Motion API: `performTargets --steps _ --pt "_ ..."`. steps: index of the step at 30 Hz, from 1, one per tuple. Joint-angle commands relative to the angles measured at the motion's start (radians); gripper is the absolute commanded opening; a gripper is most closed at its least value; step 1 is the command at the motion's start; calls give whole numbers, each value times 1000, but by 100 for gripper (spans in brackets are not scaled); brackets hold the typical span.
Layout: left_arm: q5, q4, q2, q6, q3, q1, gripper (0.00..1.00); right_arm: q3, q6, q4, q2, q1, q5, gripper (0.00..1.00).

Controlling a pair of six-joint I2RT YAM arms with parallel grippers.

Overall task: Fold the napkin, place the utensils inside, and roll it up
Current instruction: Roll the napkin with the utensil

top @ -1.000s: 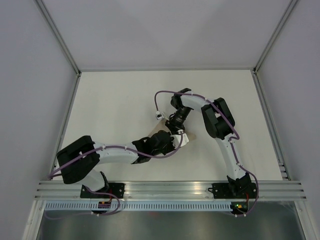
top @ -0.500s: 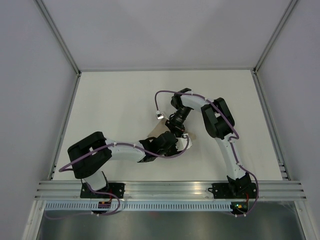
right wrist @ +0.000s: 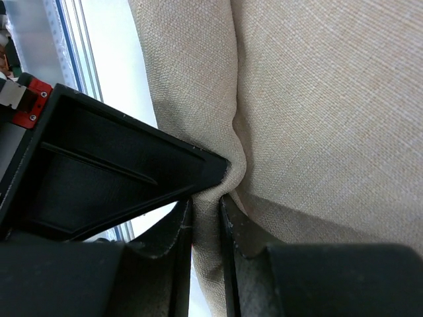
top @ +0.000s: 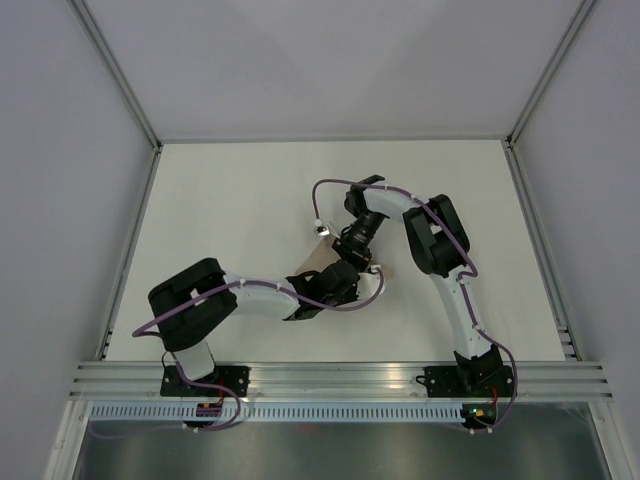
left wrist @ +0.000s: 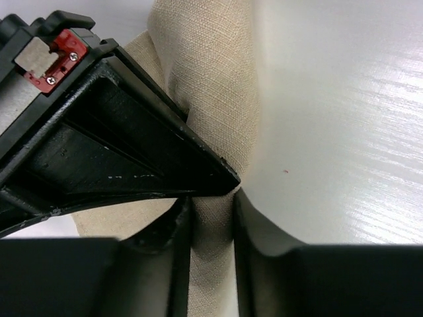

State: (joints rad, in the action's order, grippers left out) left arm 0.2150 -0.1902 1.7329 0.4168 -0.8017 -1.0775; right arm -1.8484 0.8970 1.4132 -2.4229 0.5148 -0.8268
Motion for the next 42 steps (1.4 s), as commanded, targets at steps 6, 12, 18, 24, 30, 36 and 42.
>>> performTargets --steps 6,12,18,24,30,36,42 --pt "-121 98 62 -26 -37 31 4 3 25 -151 -56 14 115 28" --pt "-259 115 47 -85 -47 77 2 44 -44 -218 22 -1 98 52" --pt "-315 55 42 -171 -15 94 2 38 -141 -290 87 -33 71 60" --pt "-345 -29 28 -257 42 113 2 86 -286 -439 182 -110 -4 62" --pt "-348 -126 17 -355 91 116 2 123 -385 -545 271 -202 -72 62" --pt "-344 -273 -6 -486 196 131 2 159 -351 -562 350 -285 -127 62" --pt "-410 -370 -1 -598 282 171 2 328 -81 -548 517 -322 -130 62"
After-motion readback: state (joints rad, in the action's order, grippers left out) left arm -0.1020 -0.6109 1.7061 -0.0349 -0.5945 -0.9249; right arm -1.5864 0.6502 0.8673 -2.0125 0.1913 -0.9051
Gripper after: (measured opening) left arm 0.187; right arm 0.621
